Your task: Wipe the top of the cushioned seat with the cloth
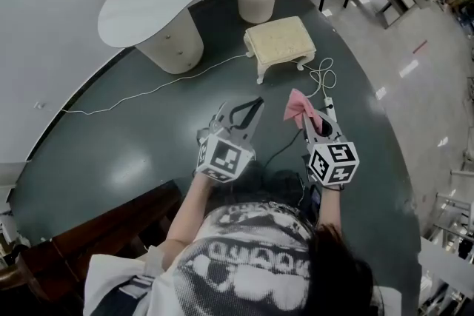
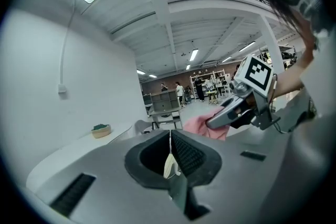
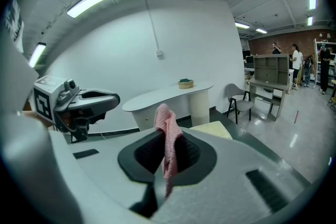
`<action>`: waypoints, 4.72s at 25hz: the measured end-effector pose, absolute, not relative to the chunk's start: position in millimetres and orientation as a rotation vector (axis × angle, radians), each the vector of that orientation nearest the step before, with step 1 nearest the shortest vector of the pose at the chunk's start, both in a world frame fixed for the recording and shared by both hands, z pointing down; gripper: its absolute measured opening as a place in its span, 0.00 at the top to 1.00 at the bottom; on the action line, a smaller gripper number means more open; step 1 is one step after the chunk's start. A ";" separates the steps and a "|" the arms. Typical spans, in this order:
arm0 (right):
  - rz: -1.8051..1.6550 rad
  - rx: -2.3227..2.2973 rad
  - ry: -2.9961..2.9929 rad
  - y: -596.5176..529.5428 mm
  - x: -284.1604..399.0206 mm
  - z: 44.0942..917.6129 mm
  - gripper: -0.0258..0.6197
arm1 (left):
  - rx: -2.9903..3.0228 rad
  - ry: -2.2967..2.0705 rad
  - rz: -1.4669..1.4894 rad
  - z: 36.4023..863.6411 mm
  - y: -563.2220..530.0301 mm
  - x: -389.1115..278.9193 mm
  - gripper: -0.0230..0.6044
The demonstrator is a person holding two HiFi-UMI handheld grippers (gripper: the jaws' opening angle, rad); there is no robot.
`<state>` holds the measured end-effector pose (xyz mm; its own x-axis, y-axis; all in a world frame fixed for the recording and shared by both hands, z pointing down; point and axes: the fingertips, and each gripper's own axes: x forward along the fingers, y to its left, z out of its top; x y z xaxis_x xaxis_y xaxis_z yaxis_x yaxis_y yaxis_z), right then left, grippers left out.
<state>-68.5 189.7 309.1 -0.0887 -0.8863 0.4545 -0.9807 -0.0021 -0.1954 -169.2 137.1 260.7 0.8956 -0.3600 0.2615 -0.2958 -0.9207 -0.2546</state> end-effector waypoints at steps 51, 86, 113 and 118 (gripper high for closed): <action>0.771 1.316 -2.384 -5.5 189.9 386.5 0.94 | -2.724 1.057 -0.654 298.0 2.9 83.0 0.95; 0.922 1.195 -2.233 -275.6 110.9 625.9 0.94 | -2.739 1.005 -0.674 472.8 -220.0 12.7 0.95; 0.966 1.047 -1.987 -359.5 61.3 844.1 0.94 | -2.776 1.053 -0.722 597.8 -268.1 -21.1 0.95; 0.952 1.088 -1.924 -364.7 97.1 851.5 0.94 | -2.787 1.033 -0.719 600.8 -277.2 -17.6 0.95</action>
<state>97.1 -364.7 851.5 -0.3858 -0.3644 0.8476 -0.8948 0.3716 -0.2475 -17.6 -277.2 600.8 0.6618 -0.6343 0.3996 -0.5950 -0.7687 -0.2346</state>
